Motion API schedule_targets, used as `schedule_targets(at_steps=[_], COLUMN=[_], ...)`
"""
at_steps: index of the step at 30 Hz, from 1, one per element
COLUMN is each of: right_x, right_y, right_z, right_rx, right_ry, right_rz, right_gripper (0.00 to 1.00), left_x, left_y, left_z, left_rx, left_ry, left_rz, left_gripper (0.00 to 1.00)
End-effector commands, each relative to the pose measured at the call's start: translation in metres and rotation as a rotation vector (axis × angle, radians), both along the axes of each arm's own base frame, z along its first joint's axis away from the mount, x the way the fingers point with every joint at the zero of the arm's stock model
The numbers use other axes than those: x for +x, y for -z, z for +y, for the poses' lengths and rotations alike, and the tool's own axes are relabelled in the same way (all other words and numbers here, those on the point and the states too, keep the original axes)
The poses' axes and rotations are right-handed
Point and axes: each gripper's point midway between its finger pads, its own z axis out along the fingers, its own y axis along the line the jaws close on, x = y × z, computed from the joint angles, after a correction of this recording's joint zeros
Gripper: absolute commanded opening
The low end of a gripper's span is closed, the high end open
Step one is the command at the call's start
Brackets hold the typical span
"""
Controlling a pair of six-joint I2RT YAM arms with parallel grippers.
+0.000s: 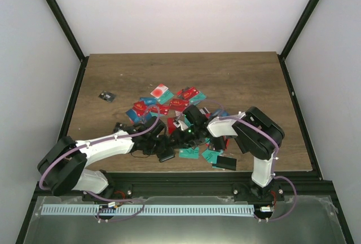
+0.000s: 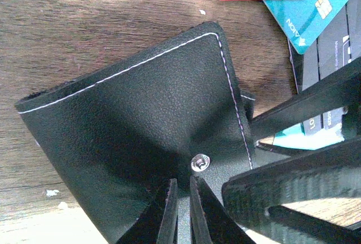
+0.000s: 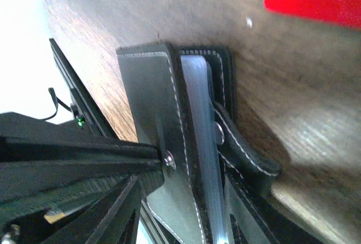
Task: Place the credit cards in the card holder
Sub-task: Close the card holder at the center of the board.
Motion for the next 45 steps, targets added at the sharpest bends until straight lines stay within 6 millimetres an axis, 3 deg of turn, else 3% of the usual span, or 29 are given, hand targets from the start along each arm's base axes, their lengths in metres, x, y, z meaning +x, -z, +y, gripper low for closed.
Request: schedule_targets(at_steps=[1, 9, 16, 24, 31, 36, 40, 45], right_x=[-0.015, 0.005, 0.030, 0.057, 0.095, 0.106, 0.106, 0.088], right_y=[0.014, 0.025, 0.038, 0.039, 0.021, 0.001, -0.022, -0.038], right_z=[-0.008, -0.006, -0.010, -0.006, -0.021, -0.032, -0.044, -0.052], right_rx=[-0.056, -0.099, -0.198, -0.318, -0.413, -0.395, -0.376, -0.350], right_ry=[0.028, 0.121, 0.272, 0.421, 0.574, 0.570, 0.517, 0.390], right_rz=[0.045, 0.006, -0.018, -0.076, -0.203, -0.258, -0.348, -0.404], right_gripper=[0.45, 0.57, 0.57, 0.57, 0.55, 0.55, 0.55, 0.54], left_x=[-0.010, -0.020, -0.030, -0.045, -0.055, -0.057, -0.053, -0.046], left_y=[0.015, 0.022, 0.031, 0.043, 0.048, 0.046, 0.038, 0.024], left_z=[0.009, 0.014, 0.021, 0.033, 0.044, 0.047, 0.046, 0.040], left_rx=[0.046, 0.048, 0.080, 0.117, 0.142, 0.147, 0.138, 0.114], left_ry=[0.021, 0.028, 0.038, 0.046, 0.058, 0.061, 0.059, 0.060], left_rz=[0.038, 0.064, 0.080, 0.106, 0.122, 0.118, 0.096, 0.057], left_gripper=[0.10, 0.09, 0.08, 0.08, 0.08, 0.08, 0.08, 0.09])
